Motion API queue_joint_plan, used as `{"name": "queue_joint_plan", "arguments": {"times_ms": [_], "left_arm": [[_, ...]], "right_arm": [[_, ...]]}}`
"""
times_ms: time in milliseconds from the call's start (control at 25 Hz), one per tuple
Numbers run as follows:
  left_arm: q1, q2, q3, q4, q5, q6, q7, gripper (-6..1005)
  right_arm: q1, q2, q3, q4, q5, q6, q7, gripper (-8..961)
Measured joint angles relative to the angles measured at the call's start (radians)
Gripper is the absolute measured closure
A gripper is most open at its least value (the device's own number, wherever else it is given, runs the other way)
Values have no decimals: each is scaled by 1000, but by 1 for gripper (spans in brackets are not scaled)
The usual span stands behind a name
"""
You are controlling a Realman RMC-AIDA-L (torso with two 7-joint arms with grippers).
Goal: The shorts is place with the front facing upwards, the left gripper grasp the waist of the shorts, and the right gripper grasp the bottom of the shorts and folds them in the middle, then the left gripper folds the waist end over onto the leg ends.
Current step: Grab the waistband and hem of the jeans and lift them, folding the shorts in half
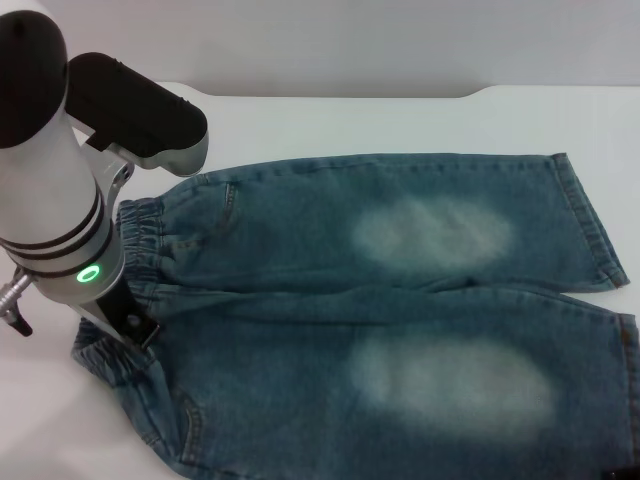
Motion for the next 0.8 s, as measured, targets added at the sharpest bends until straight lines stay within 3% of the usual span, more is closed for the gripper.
{"name": "queue_joint_plan", "arguments": {"times_ms": [800], "left_arm": [[-1, -1, 11, -1, 0, 3, 3, 963]], "right_arm": [[4, -1, -28, -6, 0, 3, 1, 317]]}}
